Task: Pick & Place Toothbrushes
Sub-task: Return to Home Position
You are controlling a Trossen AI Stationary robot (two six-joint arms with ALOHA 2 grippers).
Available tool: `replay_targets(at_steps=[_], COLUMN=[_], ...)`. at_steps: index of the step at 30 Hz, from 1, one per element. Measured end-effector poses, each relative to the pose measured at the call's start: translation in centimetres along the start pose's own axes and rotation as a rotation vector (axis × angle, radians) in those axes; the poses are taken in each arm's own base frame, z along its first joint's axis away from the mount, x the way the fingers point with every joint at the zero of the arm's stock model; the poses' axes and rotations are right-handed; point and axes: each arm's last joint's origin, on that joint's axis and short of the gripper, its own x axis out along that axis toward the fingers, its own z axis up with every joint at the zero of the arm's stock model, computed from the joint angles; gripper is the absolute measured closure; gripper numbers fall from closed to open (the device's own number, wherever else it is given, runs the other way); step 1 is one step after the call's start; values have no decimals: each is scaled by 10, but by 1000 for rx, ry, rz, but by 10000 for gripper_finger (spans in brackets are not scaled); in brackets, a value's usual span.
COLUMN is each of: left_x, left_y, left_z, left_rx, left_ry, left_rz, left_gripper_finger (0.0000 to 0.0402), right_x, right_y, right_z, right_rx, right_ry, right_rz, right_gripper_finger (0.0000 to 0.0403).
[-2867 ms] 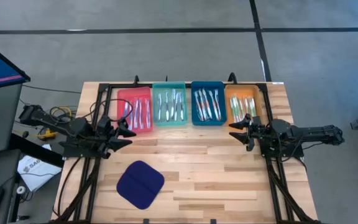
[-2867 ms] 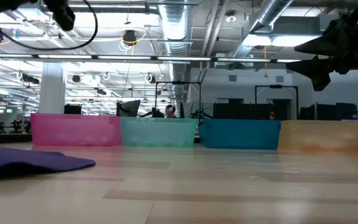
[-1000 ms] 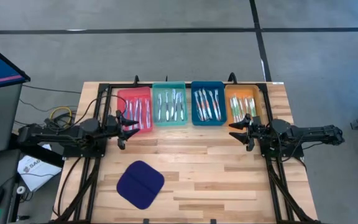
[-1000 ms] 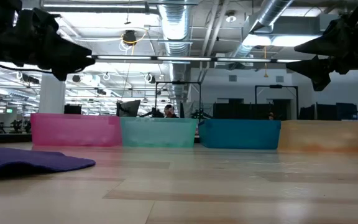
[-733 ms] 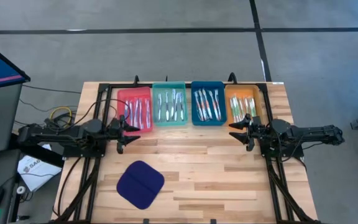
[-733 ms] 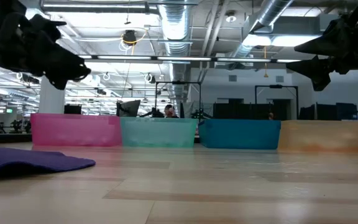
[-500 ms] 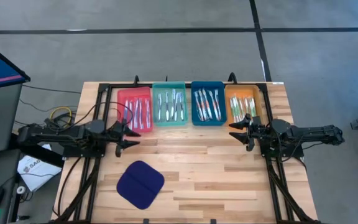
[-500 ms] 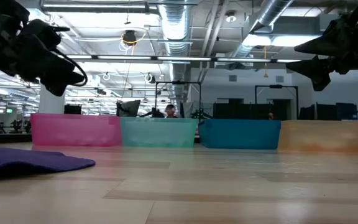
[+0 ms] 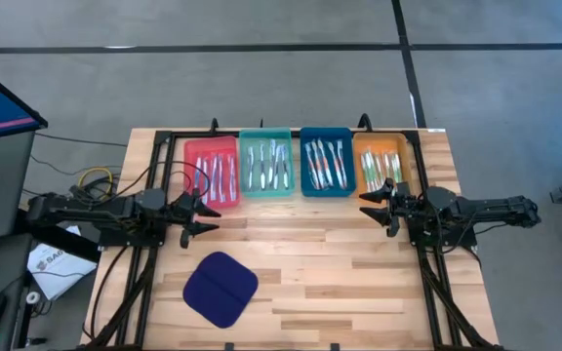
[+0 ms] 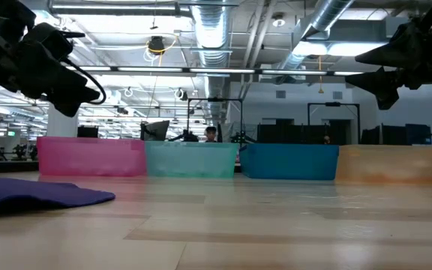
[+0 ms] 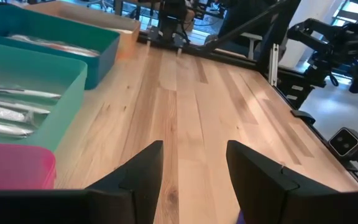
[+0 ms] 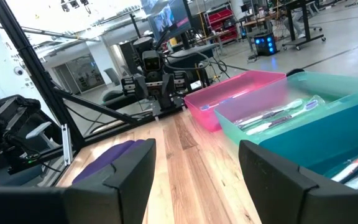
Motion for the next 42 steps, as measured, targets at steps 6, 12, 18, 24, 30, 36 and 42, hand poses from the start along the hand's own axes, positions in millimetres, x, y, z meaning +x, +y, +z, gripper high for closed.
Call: replay_targets(at_steps=[6, 12, 18, 24, 30, 36, 42], left_x=[0, 0, 0, 0, 0, 0, 0], left_y=[0, 0, 0, 0, -1, -1, -1], left_z=[1, 1, 2, 2, 2, 3, 4], left_rx=[1, 1, 2, 2, 2, 3, 3], left_ry=[-7, -15, -22, -24, -25, -32, -39], left_rz=[-2, -4, -5, -4, -4, -6, -7], left_gripper_finger=[229, 229, 229, 229, 229, 229, 229], right_x=[0, 0, 0, 0, 0, 0, 0], right_y=[0, 0, 0, 0, 0, 0, 0], right_z=[0, 0, 0, 0, 0, 0, 0], right_rx=[0, 0, -1, 0, 0, 0, 0], right_ry=[0, 0, 1, 0, 0, 0, 0], right_rz=[0, 0, -1, 0, 0, -1, 0], right_gripper_finger=[178, 178, 178, 178, 178, 178, 178])
